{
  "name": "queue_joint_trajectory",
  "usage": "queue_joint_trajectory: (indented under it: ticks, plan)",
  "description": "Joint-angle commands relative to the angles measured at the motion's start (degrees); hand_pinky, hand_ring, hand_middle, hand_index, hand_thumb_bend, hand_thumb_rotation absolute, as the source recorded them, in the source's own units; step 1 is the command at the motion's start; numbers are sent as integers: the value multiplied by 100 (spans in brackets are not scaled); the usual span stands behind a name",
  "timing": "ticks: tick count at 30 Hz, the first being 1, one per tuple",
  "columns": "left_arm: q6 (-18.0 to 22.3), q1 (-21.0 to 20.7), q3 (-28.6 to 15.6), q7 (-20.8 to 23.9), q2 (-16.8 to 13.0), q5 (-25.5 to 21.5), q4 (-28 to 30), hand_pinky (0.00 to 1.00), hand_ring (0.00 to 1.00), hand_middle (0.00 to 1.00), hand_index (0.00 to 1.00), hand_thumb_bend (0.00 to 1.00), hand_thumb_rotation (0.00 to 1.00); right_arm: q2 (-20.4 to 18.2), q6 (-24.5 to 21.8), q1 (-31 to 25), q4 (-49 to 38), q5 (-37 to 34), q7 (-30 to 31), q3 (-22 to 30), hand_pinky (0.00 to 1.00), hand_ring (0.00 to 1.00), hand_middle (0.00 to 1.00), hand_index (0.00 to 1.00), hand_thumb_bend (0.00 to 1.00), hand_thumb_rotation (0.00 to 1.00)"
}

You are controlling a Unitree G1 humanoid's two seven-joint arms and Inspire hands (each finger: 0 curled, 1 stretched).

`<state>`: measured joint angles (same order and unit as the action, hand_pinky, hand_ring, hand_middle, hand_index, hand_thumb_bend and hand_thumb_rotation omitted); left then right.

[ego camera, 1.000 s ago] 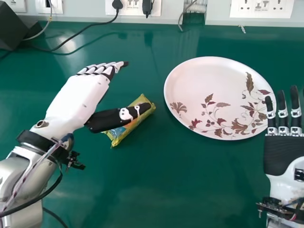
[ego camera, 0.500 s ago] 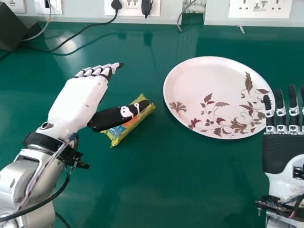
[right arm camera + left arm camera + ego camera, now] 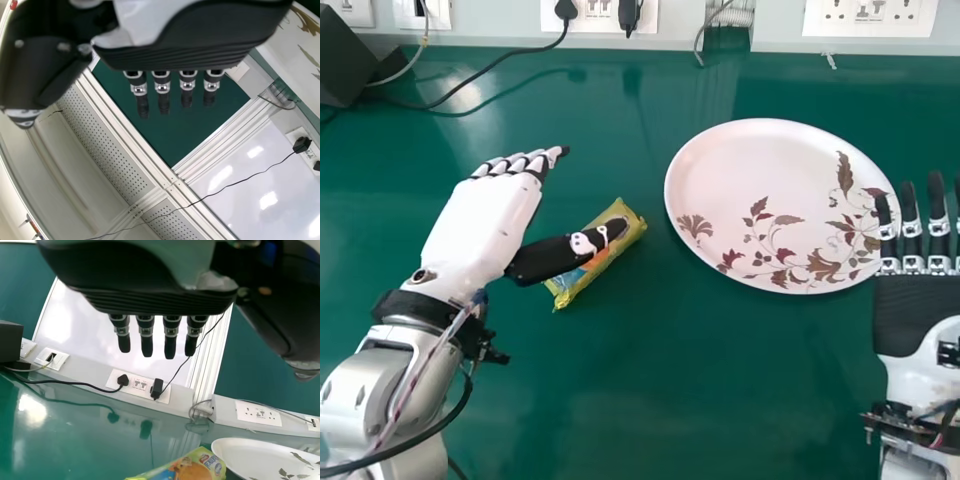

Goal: Pick up biscuit and place it in the plate

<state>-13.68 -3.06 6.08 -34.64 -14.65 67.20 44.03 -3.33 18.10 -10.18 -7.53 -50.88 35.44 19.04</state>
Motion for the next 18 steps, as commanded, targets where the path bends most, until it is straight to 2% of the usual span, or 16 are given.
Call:
queue_joint_trajectory:
  ticks: [1, 8, 18]
  plan:
    - [-3, 92, 49, 69, 48, 98, -123, 100, 100, 100, 99, 100, 73, -178, -109, -83, 293, -9, -42, 12, 100, 100, 98, 94, 100, 51]
    - [19, 98, 55, 106, 82, 69, -317, 100, 100, 100, 100, 100, 72, -183, -119, -70, 292, 13, -16, 17, 100, 100, 98, 94, 100, 51]
    - [-40, -17, 162, -205, 69, 100, -503, 100, 100, 100, 99, 100, 71, -212, -158, -163, 194, -8, -10, 17, 99, 100, 99, 95, 100, 51]
